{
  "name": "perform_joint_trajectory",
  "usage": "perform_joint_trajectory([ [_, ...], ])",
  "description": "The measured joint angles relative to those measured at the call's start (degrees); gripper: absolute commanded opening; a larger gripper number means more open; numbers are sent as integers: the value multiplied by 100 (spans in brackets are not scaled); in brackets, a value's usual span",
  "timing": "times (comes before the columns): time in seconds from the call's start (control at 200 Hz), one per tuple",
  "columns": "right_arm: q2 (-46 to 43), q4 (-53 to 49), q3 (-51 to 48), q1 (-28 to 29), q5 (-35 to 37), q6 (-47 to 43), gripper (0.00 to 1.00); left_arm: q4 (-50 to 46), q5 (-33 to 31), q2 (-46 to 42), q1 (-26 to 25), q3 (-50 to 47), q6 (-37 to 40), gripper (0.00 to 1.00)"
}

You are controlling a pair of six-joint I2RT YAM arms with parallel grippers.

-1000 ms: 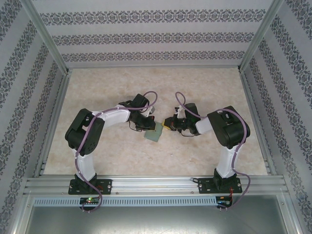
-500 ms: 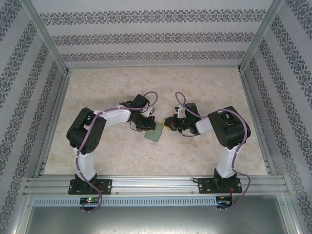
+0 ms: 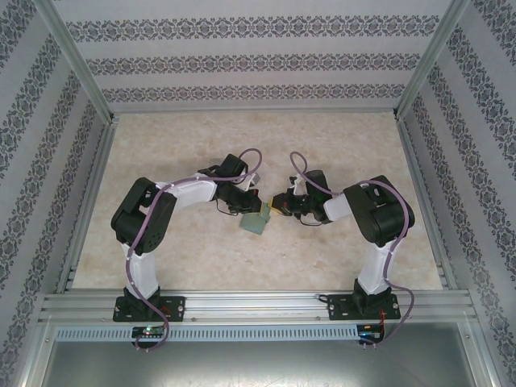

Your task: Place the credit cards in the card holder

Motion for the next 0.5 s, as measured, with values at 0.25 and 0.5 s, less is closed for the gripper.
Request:
perform_joint_trajectory([
  [0.25, 0, -4, 4, 0, 0, 0, 0, -28, -74, 31, 0, 0, 87, 0],
  [0.5, 0, -7, 9, 0, 13, 0, 0, -52, -142, 31, 39, 0, 151, 0],
])
